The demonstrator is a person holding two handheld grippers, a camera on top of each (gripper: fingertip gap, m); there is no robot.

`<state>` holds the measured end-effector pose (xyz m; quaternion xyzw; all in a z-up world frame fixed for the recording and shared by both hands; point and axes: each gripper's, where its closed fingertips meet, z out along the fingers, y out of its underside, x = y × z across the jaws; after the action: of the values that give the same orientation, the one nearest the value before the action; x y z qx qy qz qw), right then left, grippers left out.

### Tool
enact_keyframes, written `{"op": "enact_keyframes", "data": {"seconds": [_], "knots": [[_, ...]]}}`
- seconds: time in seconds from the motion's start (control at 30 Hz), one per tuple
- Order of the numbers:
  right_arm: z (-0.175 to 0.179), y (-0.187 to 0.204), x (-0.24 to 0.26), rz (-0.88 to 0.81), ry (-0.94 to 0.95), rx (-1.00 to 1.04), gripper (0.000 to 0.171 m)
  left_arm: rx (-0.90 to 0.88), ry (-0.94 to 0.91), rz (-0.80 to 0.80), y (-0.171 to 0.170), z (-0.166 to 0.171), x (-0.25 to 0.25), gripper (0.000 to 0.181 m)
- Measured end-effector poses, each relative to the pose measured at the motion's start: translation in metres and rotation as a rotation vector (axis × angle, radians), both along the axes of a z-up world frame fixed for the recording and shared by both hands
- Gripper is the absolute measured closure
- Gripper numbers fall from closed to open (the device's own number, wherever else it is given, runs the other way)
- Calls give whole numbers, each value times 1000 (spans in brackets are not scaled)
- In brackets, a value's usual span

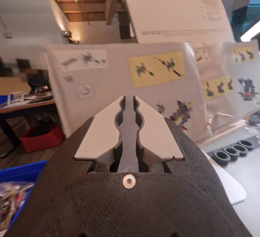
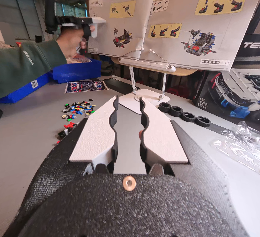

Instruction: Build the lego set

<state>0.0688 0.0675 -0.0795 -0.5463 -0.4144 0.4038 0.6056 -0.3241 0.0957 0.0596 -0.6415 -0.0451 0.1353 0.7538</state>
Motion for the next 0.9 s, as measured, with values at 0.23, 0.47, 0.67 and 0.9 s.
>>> {"op": "enact_keyframes", "data": {"seconds": [0.23, 0.47, 0.67, 0.9], "knots": [[-18, -1, -3, 27, -23, -34, 146, -3, -117, 102, -17, 19, -71, 174], [-30, 3, -5, 30, -33, -80, 149, 4, -64, 96, -11, 21, -77, 179], [-34, 6, -4, 31, -33, -107, 151, 15, -32, 105, -8, 27, -76, 181], [-37, 5, -4, 32, -44, -105, 154, 17, 21, 96, -6, 30, -64, 181]]}}
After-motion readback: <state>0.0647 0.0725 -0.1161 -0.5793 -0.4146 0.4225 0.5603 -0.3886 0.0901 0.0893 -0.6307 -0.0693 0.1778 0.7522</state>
